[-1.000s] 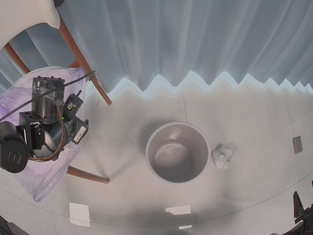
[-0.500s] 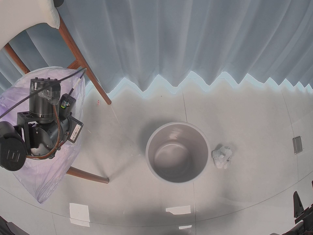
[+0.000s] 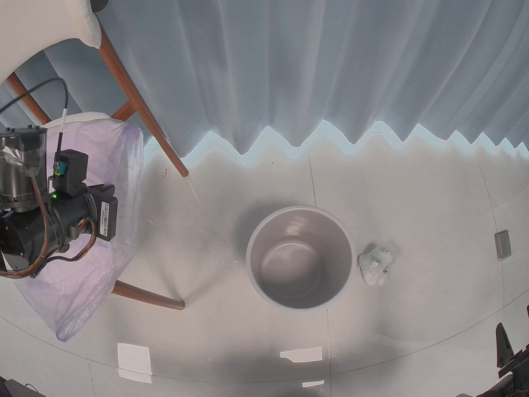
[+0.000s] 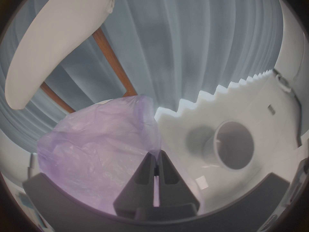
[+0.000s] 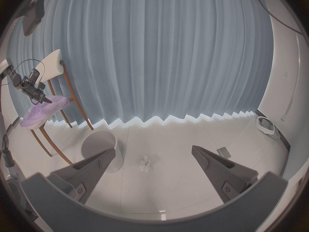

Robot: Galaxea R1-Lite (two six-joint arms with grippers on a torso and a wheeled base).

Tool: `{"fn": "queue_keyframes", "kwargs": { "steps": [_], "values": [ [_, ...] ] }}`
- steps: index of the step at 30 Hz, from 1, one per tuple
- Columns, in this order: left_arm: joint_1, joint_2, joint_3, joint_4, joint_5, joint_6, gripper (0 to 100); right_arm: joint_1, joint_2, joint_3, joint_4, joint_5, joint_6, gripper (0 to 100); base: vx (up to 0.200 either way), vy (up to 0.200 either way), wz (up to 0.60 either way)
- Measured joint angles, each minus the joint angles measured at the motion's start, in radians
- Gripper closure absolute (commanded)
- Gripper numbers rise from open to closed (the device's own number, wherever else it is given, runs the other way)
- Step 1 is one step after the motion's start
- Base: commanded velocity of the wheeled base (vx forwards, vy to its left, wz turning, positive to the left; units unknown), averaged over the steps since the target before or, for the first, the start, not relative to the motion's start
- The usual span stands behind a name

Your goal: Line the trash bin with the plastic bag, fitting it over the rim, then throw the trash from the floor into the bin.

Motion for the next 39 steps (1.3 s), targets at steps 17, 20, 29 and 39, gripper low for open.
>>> {"fn": "queue_keyframes", "kwargs": {
  "steps": [17,20,29,39],
  "values": [
    [0.239,-0.139,0.019,-0.004,-0.573,-0.309,100,0.0,0.0,0.0,0.0,0.0,-0.003,0,0.0,0.0,0.0],
    [0.251,-0.164,0.022,-0.004,-0.65,-0.387,100,0.0,0.0,0.0,0.0,0.0,-0.004,0,0.0,0.0,0.0],
    [0.253,-0.22,0.059,-0.007,-0.685,-0.432,100,0.0,0.0,0.0,0.0,0.0,-0.005,0,0.0,0.0,0.0],
    [0.145,-0.229,0.037,-0.037,-0.686,-0.522,100,0.0,0.0,0.0,0.0,0.0,-0.005,0,0.0,0.0,0.0]
  ]
}}
